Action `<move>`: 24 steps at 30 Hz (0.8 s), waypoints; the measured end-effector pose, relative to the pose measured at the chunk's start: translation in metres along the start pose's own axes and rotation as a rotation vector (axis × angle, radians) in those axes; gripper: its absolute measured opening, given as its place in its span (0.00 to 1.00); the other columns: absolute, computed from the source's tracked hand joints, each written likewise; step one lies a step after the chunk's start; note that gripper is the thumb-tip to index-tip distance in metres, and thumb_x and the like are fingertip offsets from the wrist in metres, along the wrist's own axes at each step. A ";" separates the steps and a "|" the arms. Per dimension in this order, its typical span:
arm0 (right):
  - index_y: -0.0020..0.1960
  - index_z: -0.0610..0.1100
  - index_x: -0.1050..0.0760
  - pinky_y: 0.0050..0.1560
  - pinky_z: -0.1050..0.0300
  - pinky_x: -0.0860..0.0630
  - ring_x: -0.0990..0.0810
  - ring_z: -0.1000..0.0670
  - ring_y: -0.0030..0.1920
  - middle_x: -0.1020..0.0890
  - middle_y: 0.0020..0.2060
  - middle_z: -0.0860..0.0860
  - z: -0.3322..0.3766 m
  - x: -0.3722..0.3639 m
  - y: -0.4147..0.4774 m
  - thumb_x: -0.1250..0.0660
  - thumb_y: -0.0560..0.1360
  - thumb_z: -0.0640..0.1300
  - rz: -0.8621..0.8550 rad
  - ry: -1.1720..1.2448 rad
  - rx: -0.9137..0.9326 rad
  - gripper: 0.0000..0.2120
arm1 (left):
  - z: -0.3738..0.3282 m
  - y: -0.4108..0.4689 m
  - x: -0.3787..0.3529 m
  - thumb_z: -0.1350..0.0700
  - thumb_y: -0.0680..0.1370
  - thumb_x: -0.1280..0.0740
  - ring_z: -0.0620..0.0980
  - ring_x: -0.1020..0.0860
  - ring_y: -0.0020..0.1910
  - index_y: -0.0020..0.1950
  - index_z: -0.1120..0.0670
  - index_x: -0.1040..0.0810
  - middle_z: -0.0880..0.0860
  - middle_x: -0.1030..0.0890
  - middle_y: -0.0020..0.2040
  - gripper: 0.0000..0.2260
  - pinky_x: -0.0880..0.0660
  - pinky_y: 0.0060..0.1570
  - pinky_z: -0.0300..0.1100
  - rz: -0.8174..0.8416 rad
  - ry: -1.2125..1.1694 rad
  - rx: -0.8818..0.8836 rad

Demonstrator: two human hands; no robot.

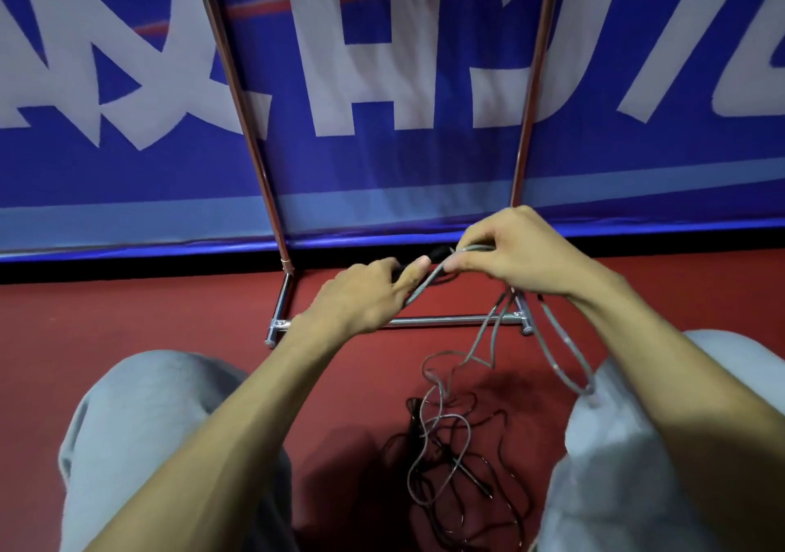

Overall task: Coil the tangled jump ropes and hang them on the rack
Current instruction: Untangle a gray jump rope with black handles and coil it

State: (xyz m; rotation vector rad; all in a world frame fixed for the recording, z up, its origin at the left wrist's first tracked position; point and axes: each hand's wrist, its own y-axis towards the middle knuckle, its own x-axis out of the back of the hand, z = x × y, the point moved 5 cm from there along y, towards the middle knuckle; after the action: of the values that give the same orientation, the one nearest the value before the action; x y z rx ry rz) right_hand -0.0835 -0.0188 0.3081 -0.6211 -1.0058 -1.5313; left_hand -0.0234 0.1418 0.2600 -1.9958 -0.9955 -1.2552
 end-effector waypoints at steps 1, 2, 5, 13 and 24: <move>0.35 0.49 0.17 0.34 0.65 0.31 0.25 0.58 0.31 0.21 0.26 0.55 -0.004 0.004 0.000 0.25 0.64 0.59 -0.060 0.000 -0.044 0.14 | -0.005 -0.002 -0.003 0.29 0.75 0.58 0.61 0.24 0.50 0.42 0.48 0.27 0.54 0.22 0.43 0.29 0.27 0.53 0.51 0.039 0.002 -0.030; 0.31 0.48 0.19 0.34 0.60 0.30 0.27 0.55 0.30 0.23 0.23 0.55 -0.009 0.009 0.001 0.24 0.60 0.63 -0.118 -0.009 -0.093 0.18 | -0.010 -0.004 -0.005 0.29 0.74 0.61 0.60 0.24 0.48 0.42 0.48 0.25 0.52 0.24 0.39 0.32 0.27 0.54 0.52 0.065 -0.005 -0.065; 0.26 0.41 0.29 0.32 0.53 0.31 0.34 0.51 0.28 0.34 0.18 0.53 -0.016 0.017 0.000 0.27 0.51 0.72 -0.207 -0.088 -0.197 0.33 | -0.024 -0.012 -0.002 0.31 0.74 0.61 0.54 0.28 0.37 0.37 0.51 0.29 0.49 0.28 0.31 0.31 0.28 0.48 0.50 0.074 -0.017 -0.199; 0.22 0.43 0.42 0.31 0.55 0.39 0.40 0.50 0.28 0.42 0.19 0.53 -0.022 0.008 0.003 0.30 0.51 0.73 -0.073 0.032 -0.278 0.36 | -0.028 -0.022 0.007 0.48 0.80 0.48 0.47 0.35 0.31 0.36 0.55 0.34 0.50 0.31 0.31 0.17 0.35 0.35 0.48 0.018 -0.281 -0.453; 0.30 0.48 0.25 0.33 0.63 0.32 0.28 0.56 0.26 0.25 0.22 0.53 0.005 -0.036 0.007 0.36 0.77 0.53 0.054 0.067 -0.038 0.19 | -0.001 -0.009 0.035 0.53 0.68 0.46 0.47 0.35 0.20 0.39 0.51 0.23 0.50 0.28 0.22 0.12 0.40 0.22 0.34 -0.330 -0.766 -0.115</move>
State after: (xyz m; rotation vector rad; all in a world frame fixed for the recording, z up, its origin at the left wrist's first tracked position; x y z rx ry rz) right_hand -0.0701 0.0044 0.2824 -0.6148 -0.9042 -1.5168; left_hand -0.0217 0.1565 0.2934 -2.5436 -1.6896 -0.6814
